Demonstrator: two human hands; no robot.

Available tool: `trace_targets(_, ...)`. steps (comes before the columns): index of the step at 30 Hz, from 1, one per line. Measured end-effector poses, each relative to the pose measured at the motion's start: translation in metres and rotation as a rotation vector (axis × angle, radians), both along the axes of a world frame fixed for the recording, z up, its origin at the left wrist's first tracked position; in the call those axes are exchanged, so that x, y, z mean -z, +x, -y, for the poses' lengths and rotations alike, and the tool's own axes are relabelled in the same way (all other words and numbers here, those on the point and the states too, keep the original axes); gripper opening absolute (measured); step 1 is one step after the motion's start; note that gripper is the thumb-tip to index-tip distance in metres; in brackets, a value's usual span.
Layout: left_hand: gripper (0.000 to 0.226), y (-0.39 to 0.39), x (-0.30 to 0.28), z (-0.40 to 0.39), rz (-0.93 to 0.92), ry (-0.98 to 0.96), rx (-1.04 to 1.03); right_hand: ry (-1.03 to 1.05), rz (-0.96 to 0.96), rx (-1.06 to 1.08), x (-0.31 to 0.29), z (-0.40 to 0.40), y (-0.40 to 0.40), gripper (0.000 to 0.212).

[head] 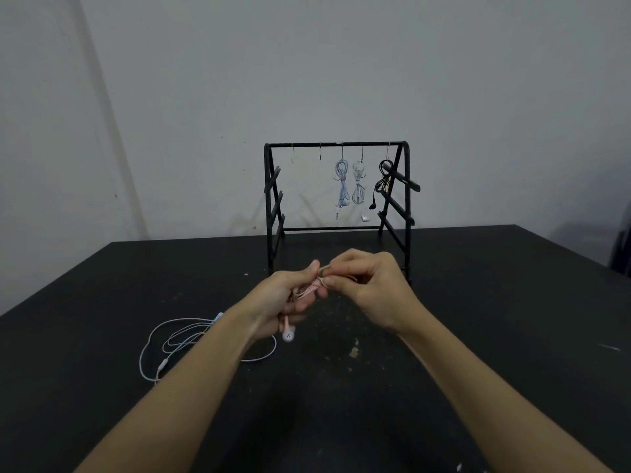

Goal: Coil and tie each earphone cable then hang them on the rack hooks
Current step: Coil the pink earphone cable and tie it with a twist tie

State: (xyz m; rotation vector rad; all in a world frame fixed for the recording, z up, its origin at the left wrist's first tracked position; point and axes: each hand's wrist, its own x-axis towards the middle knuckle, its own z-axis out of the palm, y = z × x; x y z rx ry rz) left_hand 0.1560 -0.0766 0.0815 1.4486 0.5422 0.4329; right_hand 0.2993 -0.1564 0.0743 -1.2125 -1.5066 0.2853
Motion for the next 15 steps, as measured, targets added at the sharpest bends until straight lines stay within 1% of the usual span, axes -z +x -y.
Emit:
trace_targets(3, 0.050, -0.002, -0.002, 0.000, -0.085, -0.082, -0.003, 0.127, 0.240, 0.063, -0.001, 0.000, -0.005, 0.008)
trace_targets(5, 0.048, -0.001, -0.001, 0.002, -0.109, -0.066, -0.019, 0.222, 0.458, 0.097, 0.001, -0.002, -0.008, 0.011)
trace_targets(6, 0.047, 0.001, -0.001, 0.003, -0.096, -0.052, -0.042, 0.230, 0.527, 0.100, 0.002, -0.003, -0.007, 0.012)
trace_targets(7, 0.046, 0.002, 0.001, 0.004, -0.070, -0.028, -0.070, 0.217, 0.558, 0.097, 0.003, -0.004, -0.005, 0.013)
trace_targets(9, 0.046, 0.004, 0.003, 0.004, -0.021, 0.055, -0.121, 0.169, 0.552, 0.089, 0.003, -0.003, 0.000, 0.013)
trace_targets(11, 0.047, 0.004, 0.003, 0.002, -0.028, 0.159, -0.151, 0.152, 0.552, 0.108, 0.004, -0.003, 0.002, 0.018)
trace_targets(13, 0.046, 0.004, 0.000, 0.001, -0.050, 0.250, -0.168, 0.196, 0.567, 0.136, 0.003, -0.004, 0.003, 0.020)
trace_targets(15, 0.043, 0.004, -0.004, 0.002, -0.047, 0.308, -0.173, 0.237, 0.599, 0.144, 0.002, -0.005, 0.005, 0.017)
